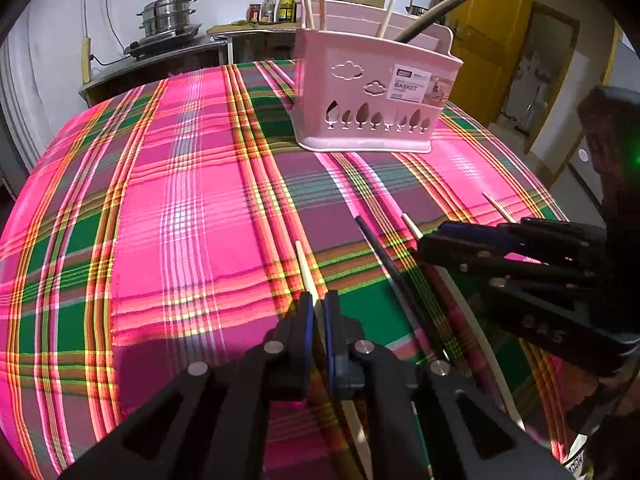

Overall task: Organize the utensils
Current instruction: 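Close the left tool on a wooden chopstick while the right tool grasps another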

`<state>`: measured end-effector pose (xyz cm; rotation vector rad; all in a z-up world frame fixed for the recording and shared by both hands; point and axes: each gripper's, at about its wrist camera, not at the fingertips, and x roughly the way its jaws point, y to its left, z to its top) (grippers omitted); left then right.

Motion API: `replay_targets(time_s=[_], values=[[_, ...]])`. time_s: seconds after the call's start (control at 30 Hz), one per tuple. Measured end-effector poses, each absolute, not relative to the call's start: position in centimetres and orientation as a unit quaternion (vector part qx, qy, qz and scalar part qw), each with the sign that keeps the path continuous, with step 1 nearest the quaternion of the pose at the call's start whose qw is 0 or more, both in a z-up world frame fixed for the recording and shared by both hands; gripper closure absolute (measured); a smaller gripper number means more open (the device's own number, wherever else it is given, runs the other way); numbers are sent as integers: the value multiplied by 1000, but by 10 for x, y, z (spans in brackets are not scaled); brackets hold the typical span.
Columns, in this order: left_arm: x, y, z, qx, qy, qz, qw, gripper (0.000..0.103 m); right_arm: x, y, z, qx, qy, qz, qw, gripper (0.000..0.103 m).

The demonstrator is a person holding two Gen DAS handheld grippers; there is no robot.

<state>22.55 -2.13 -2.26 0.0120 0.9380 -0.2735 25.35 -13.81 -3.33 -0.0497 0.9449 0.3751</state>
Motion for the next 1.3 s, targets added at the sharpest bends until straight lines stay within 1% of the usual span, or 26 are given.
replay_targets(time_s=[0.03, 0.27, 0.3, 0.33, 0.4, 0.53, 0.7, 0.77, 0.97, 1.0, 1.03, 1.07, 1.17, 1.3], values=[[227, -21, -23, 5, 452, -130, 883, 94, 255, -137, -33, -26, 452, 179, 874, 80], [240, -20, -23, 1, 462, -125, 878, 94, 263, -128, -33, -52, 461, 170, 869, 81], [241, -20, -23, 1, 463, -126, 877, 94, 263, -128, -33, -55, 461, 168, 869, 83], [243, -19, -23, -1, 464, -127, 877, 94, 263, -128, -33, -60, 461, 164, 870, 88], [247, -19, -23, -4, 467, -128, 875, 94, 264, -130, -34, -61, 461, 160, 871, 94], [254, -21, -21, 0, 478, -127, 869, 94, 264, -131, -33, -60, 463, 163, 869, 96], [263, -23, -20, 1, 492, -126, 861, 93, 265, -132, -33, -54, 463, 166, 869, 97], [265, -25, -20, 3, 492, -125, 861, 91, 265, -132, -33, -51, 462, 166, 870, 97], [267, -31, -21, 16, 484, -115, 867, 91, 264, -132, -33, -50, 461, 168, 870, 97], [268, -32, -21, 20, 483, -114, 868, 91, 264, -132, -33, -50, 462, 168, 870, 98], [268, -33, -20, 23, 483, -111, 868, 94, 264, -133, -33, -49, 462, 168, 870, 98], [269, -33, -20, 27, 483, -109, 869, 95, 264, -133, -33, -46, 462, 168, 869, 98], [271, -31, -18, 18, 485, -113, 867, 97, 266, -136, -32, -34, 464, 173, 868, 98], [268, -28, -3, 13, 468, -118, 876, 98, 264, -139, -23, -26, 453, 179, 873, 98]])
